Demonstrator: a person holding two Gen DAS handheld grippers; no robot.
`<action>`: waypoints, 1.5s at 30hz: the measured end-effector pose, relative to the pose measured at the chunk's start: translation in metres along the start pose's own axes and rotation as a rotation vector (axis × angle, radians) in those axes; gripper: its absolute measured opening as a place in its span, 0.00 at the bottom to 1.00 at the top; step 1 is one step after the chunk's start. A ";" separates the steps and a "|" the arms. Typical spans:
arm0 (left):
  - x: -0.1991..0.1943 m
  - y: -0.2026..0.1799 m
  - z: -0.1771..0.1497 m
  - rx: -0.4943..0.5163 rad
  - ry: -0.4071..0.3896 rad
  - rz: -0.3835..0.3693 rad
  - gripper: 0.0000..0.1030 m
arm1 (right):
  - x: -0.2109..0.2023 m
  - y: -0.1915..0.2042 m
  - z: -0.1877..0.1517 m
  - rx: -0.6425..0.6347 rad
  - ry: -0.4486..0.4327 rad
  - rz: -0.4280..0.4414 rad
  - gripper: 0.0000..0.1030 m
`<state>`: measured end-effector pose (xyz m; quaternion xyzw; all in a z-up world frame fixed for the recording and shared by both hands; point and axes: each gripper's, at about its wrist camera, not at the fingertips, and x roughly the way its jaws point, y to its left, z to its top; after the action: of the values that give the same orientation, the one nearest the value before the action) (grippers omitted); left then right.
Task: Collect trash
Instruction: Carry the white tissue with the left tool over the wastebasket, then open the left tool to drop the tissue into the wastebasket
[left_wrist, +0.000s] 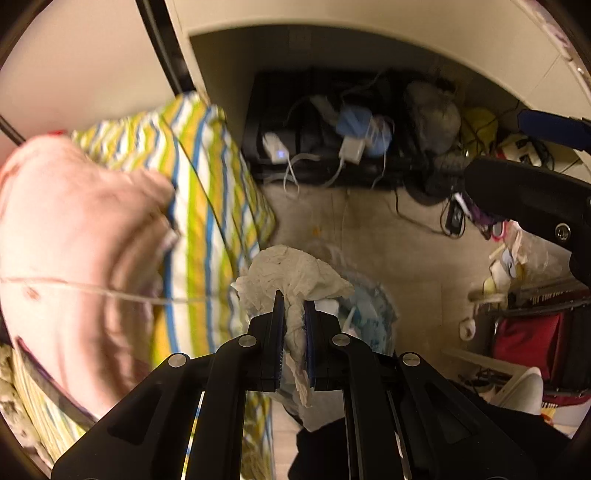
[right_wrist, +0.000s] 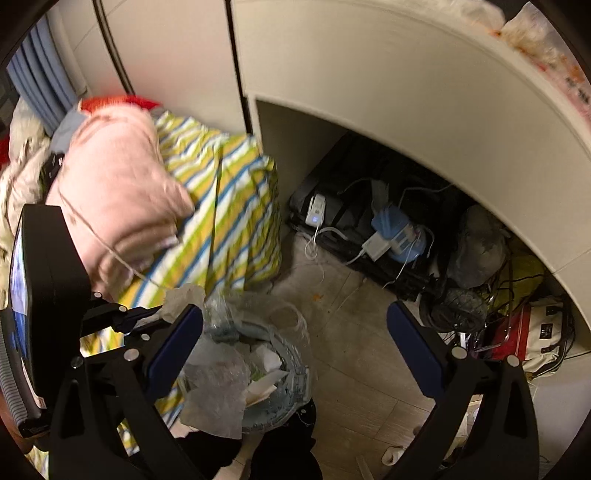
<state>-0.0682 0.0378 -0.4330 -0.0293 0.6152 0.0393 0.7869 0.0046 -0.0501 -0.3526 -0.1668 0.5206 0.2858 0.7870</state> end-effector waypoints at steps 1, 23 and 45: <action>0.009 -0.001 -0.005 0.000 0.011 -0.004 0.08 | 0.009 0.000 -0.005 -0.009 0.011 0.000 0.94; 0.225 -0.015 -0.098 -0.061 0.254 -0.072 0.08 | 0.203 0.025 -0.111 -0.372 0.161 0.099 0.94; 0.282 -0.021 -0.118 -0.065 0.291 -0.035 0.32 | 0.262 0.047 -0.142 -0.477 0.176 0.187 0.94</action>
<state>-0.1122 0.0127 -0.7352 -0.0706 0.7206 0.0409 0.6885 -0.0505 -0.0206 -0.6479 -0.3230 0.5181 0.4563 0.6473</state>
